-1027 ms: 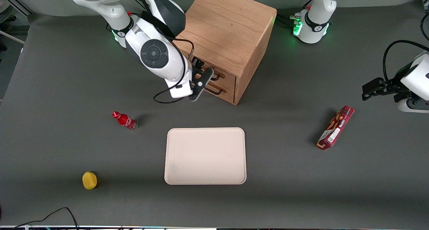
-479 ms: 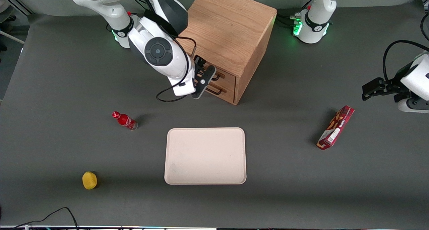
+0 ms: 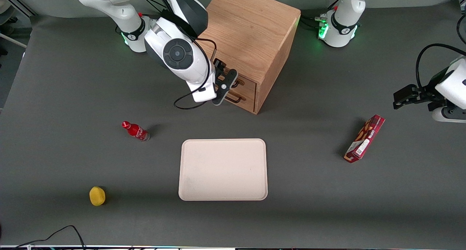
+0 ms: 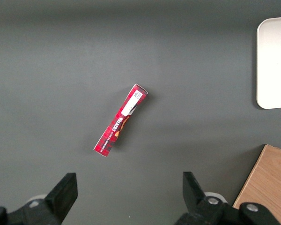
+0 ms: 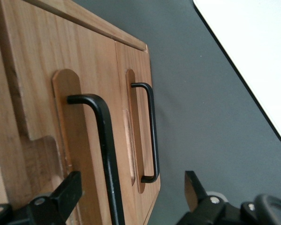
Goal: Open upper drawer
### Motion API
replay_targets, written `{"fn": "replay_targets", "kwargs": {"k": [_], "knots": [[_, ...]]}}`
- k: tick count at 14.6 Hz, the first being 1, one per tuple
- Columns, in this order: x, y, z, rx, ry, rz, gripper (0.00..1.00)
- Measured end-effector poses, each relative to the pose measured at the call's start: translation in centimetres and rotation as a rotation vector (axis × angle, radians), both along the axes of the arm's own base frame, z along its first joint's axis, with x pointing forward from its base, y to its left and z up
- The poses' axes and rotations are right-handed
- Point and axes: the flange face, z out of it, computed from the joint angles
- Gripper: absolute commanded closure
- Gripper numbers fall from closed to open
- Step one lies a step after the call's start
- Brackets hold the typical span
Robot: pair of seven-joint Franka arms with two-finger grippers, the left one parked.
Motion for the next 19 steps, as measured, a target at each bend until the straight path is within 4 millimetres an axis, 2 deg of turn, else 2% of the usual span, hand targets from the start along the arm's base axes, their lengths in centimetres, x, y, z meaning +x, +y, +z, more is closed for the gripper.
{"fn": "replay_targets", "kwargs": {"k": [7,11,19], "knots": [[0.4,-0.3,-0.4,-0.001,-0.017,0.004,0.02],[0.1,-0.4,-1.8,-0.011,-0.032,0.011,0.01],[-0.3,-0.3,-3.5,-0.023,-0.062,0.029,0.0]]}}
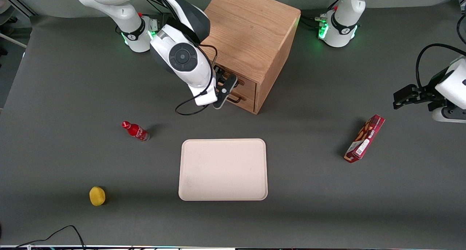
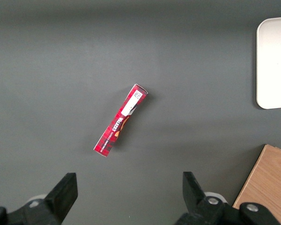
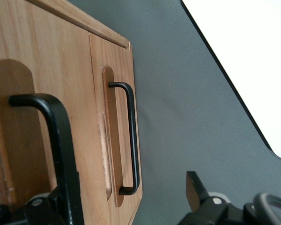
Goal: Open upper drawer
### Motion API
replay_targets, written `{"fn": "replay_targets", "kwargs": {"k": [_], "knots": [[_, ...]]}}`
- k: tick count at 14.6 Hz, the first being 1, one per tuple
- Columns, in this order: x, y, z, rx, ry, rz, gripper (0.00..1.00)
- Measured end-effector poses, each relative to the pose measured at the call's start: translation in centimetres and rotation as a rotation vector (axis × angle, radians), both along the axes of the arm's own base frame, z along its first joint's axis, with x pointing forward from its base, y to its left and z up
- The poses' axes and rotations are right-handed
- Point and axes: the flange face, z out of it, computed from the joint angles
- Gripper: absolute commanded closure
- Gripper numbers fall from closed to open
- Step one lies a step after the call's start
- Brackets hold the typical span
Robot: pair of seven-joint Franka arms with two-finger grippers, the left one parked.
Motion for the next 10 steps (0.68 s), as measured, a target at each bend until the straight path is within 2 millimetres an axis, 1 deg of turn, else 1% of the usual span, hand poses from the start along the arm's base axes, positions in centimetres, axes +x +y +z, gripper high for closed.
{"fn": "replay_targets", "kwargs": {"k": [7,10], "knots": [[0.4,-0.2,-0.3,0.002,0.003,-0.002,0.0],[1.6,-0.8,-0.2,0.006,-0.012,-0.011,0.0]]}}
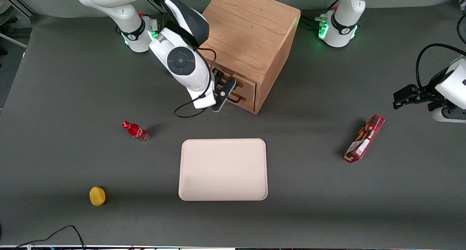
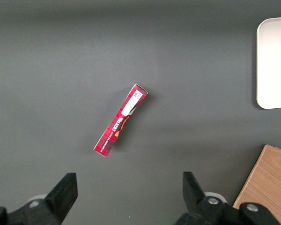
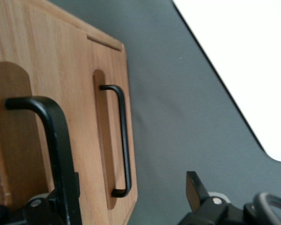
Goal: Open upper drawer
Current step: 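Pull the upper drawer outward by its handle with the right gripper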
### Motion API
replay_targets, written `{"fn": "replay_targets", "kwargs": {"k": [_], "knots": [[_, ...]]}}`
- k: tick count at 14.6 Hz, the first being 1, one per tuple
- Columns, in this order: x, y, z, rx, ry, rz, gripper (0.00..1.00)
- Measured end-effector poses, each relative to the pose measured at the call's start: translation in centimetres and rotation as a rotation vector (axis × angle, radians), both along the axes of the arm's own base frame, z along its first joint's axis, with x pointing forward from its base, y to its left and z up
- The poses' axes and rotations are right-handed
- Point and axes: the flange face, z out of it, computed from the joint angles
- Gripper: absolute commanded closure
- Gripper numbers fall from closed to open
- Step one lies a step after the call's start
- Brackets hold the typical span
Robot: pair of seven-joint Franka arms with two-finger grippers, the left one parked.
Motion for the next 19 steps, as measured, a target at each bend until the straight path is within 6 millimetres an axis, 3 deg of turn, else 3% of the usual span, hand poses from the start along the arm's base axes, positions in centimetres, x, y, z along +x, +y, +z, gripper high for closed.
{"fn": "replay_targets", "kwargs": {"k": [10,19], "knots": [[3.6,-1.8,0.6,0.009,-0.05,0.001,0.0],[5.7,-3.6,0.7,-0.008,-0.086,0.009,0.0]]}}
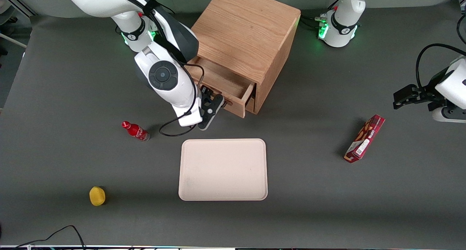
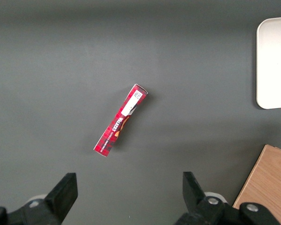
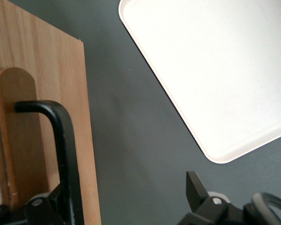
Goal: Open upper drawer
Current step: 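Pull the upper drawer outward by its handle with the right gripper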
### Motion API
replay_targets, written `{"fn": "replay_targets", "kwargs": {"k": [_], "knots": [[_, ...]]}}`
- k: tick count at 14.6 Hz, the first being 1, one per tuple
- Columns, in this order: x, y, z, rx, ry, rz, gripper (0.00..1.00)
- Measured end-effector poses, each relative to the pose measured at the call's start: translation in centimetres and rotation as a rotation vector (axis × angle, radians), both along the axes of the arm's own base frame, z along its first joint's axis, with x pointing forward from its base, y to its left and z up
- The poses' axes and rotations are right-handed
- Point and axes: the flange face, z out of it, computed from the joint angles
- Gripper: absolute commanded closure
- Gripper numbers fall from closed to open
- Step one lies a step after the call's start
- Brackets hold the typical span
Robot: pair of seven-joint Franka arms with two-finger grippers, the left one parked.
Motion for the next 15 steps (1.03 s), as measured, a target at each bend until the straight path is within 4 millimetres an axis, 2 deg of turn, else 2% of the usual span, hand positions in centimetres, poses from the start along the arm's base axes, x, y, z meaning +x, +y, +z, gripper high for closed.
{"fn": "replay_targets", "kwargs": {"k": [6,15], "knots": [[2.1,-1.9,-0.4,0.002,-0.009,-0.006,0.0],[4.2,-4.4,-0.1,-0.003,-0.035,0.014,0.0]]}}
